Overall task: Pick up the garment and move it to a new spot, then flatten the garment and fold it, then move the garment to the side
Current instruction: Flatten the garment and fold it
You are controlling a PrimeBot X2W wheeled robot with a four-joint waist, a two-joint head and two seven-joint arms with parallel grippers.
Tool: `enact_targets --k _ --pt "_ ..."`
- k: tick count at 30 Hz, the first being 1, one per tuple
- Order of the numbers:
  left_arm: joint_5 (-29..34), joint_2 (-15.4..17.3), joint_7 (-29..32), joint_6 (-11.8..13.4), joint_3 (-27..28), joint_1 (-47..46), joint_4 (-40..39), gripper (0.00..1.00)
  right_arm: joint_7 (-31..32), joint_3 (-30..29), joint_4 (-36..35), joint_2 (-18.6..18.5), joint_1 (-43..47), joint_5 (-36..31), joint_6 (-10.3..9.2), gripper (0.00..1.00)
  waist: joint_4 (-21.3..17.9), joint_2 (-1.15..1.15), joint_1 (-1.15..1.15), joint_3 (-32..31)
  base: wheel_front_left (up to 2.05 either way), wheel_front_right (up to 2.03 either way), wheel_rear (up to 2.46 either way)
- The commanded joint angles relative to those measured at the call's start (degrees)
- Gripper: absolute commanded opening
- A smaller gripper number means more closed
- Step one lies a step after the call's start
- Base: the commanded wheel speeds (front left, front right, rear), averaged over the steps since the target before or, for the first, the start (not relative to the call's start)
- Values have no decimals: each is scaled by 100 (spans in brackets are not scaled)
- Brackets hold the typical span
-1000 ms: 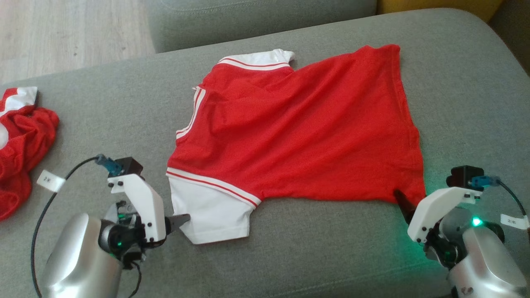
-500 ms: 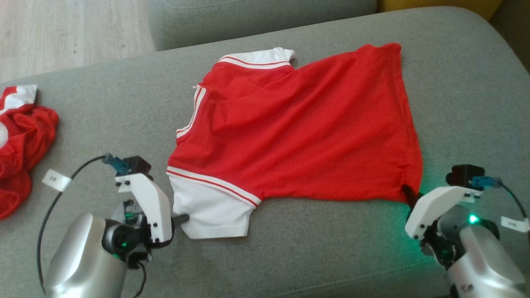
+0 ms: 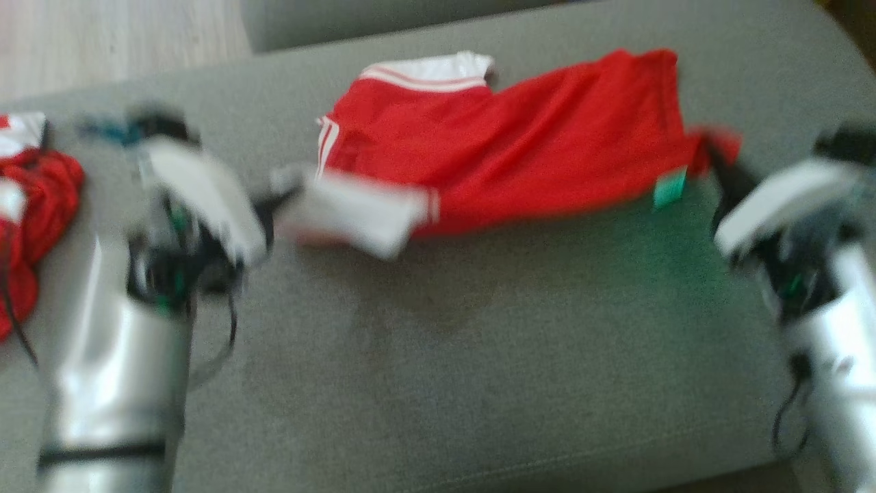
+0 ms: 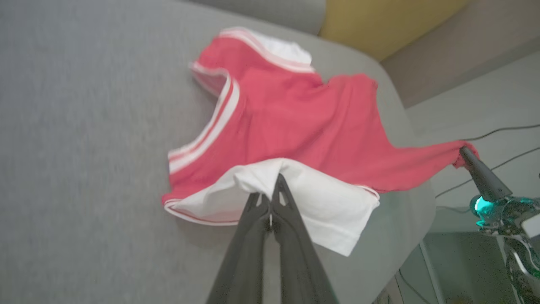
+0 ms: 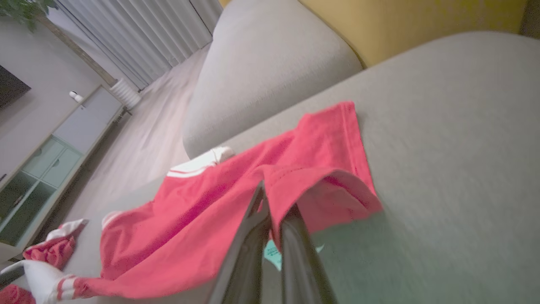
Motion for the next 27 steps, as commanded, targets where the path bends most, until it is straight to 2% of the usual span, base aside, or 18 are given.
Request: enact_targets --k 1,7,8,9,15,17,21,27 --pt "66 47 -128 141 264 -899 -206 0 93 128 -282 -190 -663 249 40 0 2 0 0 407 0 0 0" --pt "391 -123 -575 442 225 -2697 415 0 183 263 62 -467 -2286 881 40 0 34 0 0 1328 0 0 0" --pt "481 -196 -837 512 227 -3334 650 0 148 310 183 -532 -2857 1100 40 0 74 0 0 1631 0 0 0" --pt "481 -196 -837 512 227 -3334 650 0 148 310 183 -532 -2857 1100 40 0 74 0 0 1631 0 0 0" --pt "828 -380 -1868 591 96 -5245 1468 0 -329 528 419 -916 -4471 1356 40 0 283 0 0 2348 0 0 0" --pt "919 -422 -2201 563 26 -5802 1760 0 -627 740 462 -1087 -4953 1228 40 0 345 0 0 2482 0 0 0" --pt "997 -485 -2848 489 -61 -6753 2293 0 -1137 877 617 -1215 -5795 1398 40 0 447 0 0 2604 0 0 0" --pt "937 -530 -3564 235 -164 -7798 2841 0 -1785 1097 760 -1425 -6761 1669 40 0 575 0 0 2639 0 0 0"
